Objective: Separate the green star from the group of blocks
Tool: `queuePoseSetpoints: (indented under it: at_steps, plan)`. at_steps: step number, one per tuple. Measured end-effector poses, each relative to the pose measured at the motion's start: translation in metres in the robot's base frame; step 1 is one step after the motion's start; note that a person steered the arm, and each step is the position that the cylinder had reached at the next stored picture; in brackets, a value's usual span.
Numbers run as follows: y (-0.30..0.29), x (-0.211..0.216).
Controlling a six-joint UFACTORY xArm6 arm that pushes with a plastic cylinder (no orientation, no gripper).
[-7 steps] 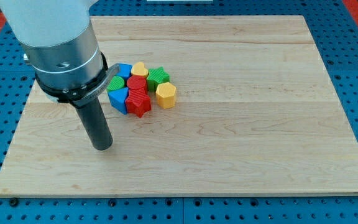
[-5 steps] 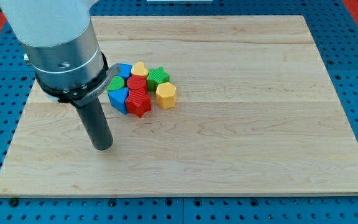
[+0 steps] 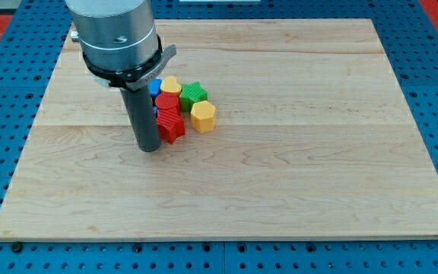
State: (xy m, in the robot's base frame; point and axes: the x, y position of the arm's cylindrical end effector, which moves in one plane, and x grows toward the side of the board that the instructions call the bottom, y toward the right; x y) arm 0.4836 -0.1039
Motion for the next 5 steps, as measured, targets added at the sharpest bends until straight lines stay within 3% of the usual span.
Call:
queuePoseSetpoints:
  at_steps: [2, 3, 5]
  plan:
    - [-0.007, 0.008]
    - [-0.064, -0.013]
    - [-0.042, -0.048]
